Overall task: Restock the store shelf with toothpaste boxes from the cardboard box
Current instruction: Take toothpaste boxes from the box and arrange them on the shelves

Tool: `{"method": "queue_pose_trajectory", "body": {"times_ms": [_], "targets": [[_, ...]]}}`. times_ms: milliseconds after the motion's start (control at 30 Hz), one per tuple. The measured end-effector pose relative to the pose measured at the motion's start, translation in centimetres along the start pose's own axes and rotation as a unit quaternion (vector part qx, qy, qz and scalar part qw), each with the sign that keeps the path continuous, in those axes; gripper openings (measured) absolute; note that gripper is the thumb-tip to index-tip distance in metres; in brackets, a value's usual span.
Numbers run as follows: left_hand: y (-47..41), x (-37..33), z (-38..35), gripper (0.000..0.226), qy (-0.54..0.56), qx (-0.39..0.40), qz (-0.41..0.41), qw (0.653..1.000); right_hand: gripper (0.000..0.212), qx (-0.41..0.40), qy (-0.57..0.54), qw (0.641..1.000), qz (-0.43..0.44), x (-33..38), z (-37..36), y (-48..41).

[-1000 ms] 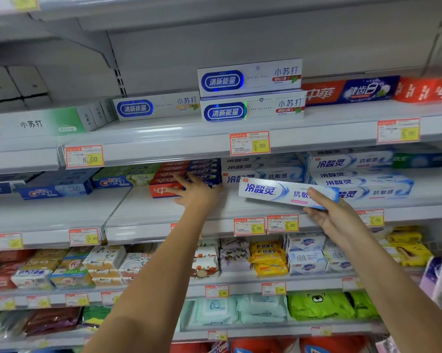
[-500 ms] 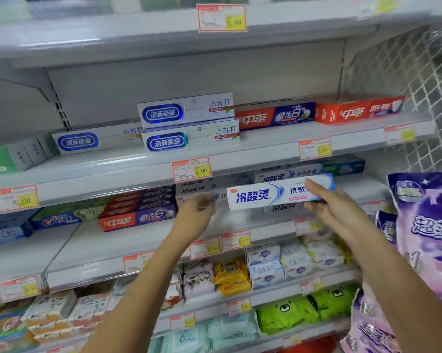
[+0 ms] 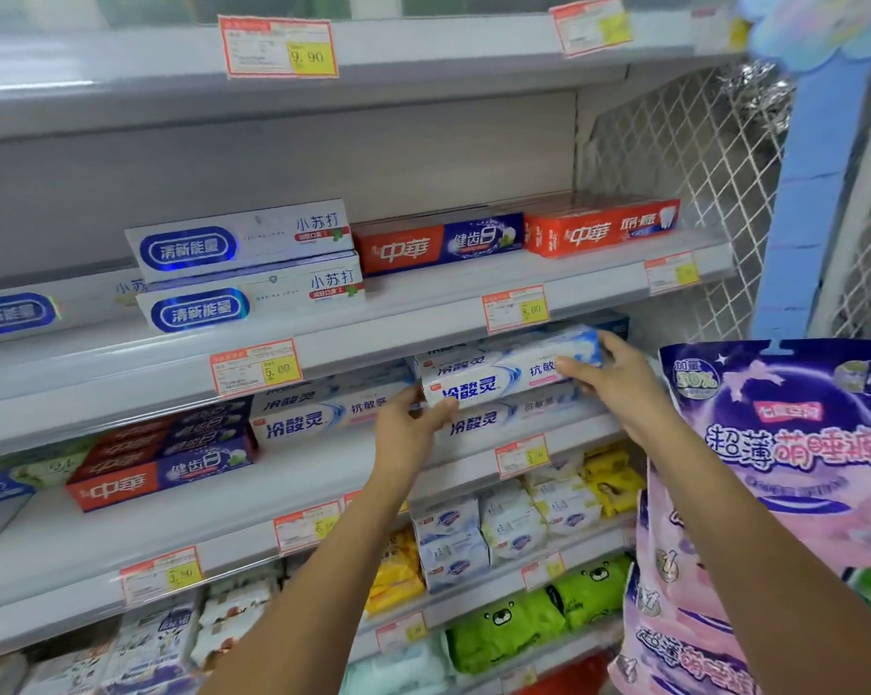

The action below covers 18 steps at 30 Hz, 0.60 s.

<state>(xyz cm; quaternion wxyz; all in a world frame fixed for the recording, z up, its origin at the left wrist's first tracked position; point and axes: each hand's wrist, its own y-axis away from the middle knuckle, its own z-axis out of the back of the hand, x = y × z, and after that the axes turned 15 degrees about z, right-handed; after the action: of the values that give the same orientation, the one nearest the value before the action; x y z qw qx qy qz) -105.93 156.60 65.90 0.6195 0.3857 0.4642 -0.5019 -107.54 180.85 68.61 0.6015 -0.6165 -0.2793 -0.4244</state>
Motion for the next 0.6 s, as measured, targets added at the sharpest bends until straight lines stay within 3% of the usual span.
{"method": "queue_pose_trajectory", "body": {"times_ms": [100, 233, 400, 500, 600], "targets": [[-0.9, -0.4, -1.4, 0.029, -0.009, -0.072, -0.01, 0.997, 0.054, 0.025, 0.084, 0.996, 0.006, -1.1, 0.0, -2.2], [-2.0, -0.5, -2.4, 0.012, -0.035, -0.131, -0.023, 0.991, 0.073, 0.053, 0.104, 0.993, 0.003, -2.3, -1.0, -4.1], [-3.4, 1.4, -3.1, 0.025, -0.114, -0.161, -0.007, 0.98, 0.048, 0.05, 0.1, 0.994, -0.005, -3.7, -2.1, -4.4], [-3.3, 0.9, -3.0, 0.013, -0.123, -0.16, -0.007, 0.979, 0.017, 0.032, 0.102, 0.994, -0.013, -4.6, -2.1, -4.5], [-3.3, 0.2, -3.1, 0.01, -0.107, -0.15, -0.016, 0.983, 0.013, 0.031, 0.101, 0.994, -0.017, -4.5, -2.1, -4.9]]}}
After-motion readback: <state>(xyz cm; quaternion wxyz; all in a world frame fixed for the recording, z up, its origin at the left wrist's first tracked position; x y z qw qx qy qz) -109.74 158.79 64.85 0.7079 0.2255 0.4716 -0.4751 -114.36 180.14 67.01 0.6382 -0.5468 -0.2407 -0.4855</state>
